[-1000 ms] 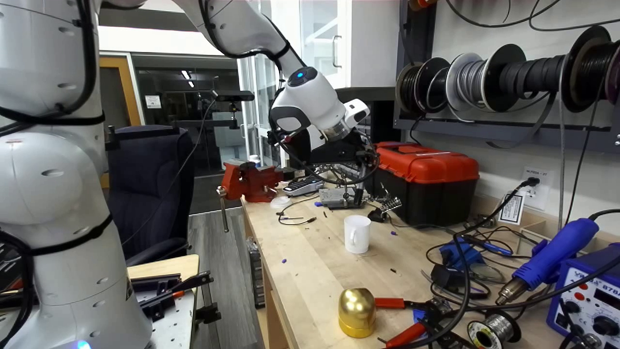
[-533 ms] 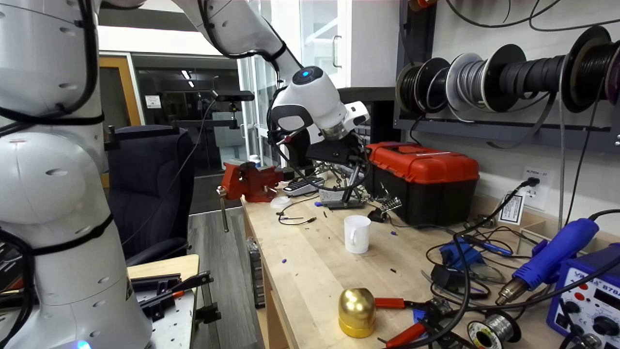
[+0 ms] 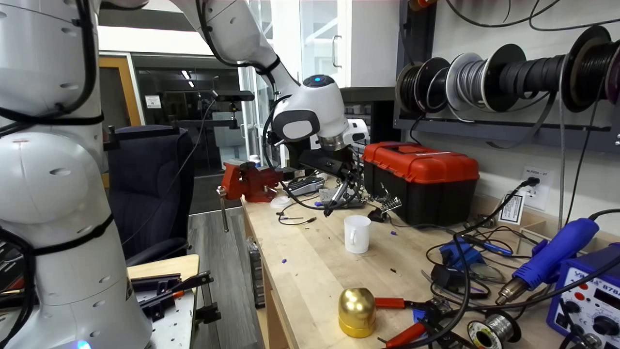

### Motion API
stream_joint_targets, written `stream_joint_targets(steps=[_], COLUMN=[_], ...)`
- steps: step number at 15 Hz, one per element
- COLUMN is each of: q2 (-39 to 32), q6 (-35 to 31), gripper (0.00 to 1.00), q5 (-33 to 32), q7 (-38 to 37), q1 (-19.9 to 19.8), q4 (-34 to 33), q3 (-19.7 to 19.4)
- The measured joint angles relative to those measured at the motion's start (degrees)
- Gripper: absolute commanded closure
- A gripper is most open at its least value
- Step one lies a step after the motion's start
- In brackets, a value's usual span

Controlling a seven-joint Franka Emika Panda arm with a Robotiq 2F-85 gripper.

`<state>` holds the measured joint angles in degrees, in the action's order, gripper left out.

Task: Remove the marker from the mug and put it on the workbench

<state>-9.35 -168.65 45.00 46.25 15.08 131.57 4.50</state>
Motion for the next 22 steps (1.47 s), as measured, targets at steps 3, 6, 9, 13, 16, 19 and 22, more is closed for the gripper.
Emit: stream_joint_targets(steps=[3,6,9,13,16,19,22], q2=[0.0,0.1,0.1,0.1,0.1,0.1,0.1], q6=[4.8,8.8,11.9,14.6,15.0,15.0,15.0], gripper=[0.94,0.94,0.94,0.94,0.94,0.44,0.25], q5=[-5.6,-8.4,-10.8,-10.7,-10.6,-10.4,-10.4], q7=[-6.1,-9.9,-13.1,-13.5,-13.4,-12.8,-12.2], q1=[0.0,-0.6,-3.2,-5.8,-7.2,-8.0,-8.3], q4=[0.2,0.2,0.5,1.7,3.0,4.2,5.0], q3=[-1.2,-0.8,1.9,4.6,5.9,6.9,7.4])
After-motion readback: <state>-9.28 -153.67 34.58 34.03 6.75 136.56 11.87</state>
